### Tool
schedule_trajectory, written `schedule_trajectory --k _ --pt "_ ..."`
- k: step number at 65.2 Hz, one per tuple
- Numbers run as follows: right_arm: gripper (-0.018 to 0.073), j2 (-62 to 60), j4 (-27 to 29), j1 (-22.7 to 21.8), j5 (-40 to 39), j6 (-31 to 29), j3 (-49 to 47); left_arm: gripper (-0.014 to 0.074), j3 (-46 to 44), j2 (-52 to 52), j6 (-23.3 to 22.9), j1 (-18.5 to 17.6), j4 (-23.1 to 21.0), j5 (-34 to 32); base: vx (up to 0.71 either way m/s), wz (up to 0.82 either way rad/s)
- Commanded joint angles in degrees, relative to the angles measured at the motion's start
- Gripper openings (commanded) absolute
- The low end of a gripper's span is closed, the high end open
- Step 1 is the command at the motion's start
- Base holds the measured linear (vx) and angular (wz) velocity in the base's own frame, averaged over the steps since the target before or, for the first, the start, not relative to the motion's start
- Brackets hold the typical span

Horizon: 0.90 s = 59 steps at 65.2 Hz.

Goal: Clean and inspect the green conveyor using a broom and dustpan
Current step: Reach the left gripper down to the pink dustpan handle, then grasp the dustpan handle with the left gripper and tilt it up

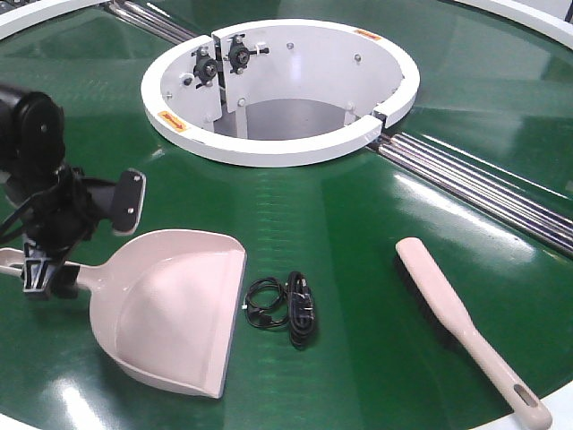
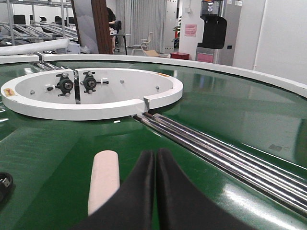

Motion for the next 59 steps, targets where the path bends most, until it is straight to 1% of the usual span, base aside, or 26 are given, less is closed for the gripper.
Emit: schedule_trajectory --k 1,19,22,29,34,54,59 --pt "-0.0008 -0.61 -0.51 -0.19 -3.92 -0.17 0.20 0.0559 1.15 -2.33 0.16 -0.32 1.56 0.06 0.00 0.00" --pt "-0.0008 -0.61 -0.51 -0.19 -3.92 -0.17 0.20 0.0559 1.90 -2.33 0.36 -0.32 2.42 -4.96 0.00 0.00" --pt "-0.0008 -0.61 -0.51 -0.19 -3.92 -0.17 0.20 0.0559 1.90 -2.33 0.99 -0.32 2.42 -5.88 0.00 0.00" --pt "-0.0008 -0.61 -0.51 -0.19 -3.92 -0.17 0.20 0.0559 1.90 -2.33 3.48 -0.32 2.27 -6.07 0.00 0.00" --pt "-0.0008 -0.61 -0.51 -0.19 -3.92 -0.17 0.20 0.0559 1.90 -1.92 4.34 -0.32 2.27 -6.14 0.00 0.00" --pt "-0.0008 -0.61 -0.51 -0.19 -4.02 -0.17 0.20 0.0559 1.90 1.25 4.81 -0.32 2.46 -6.86 0.00 0.00" --pt "-0.0008 -0.61 -0.51 -0.19 -4.02 -0.17 0.20 0.0547 1.84 1.67 4.81 -0.32 2.73 -7.24 0.00 0.00"
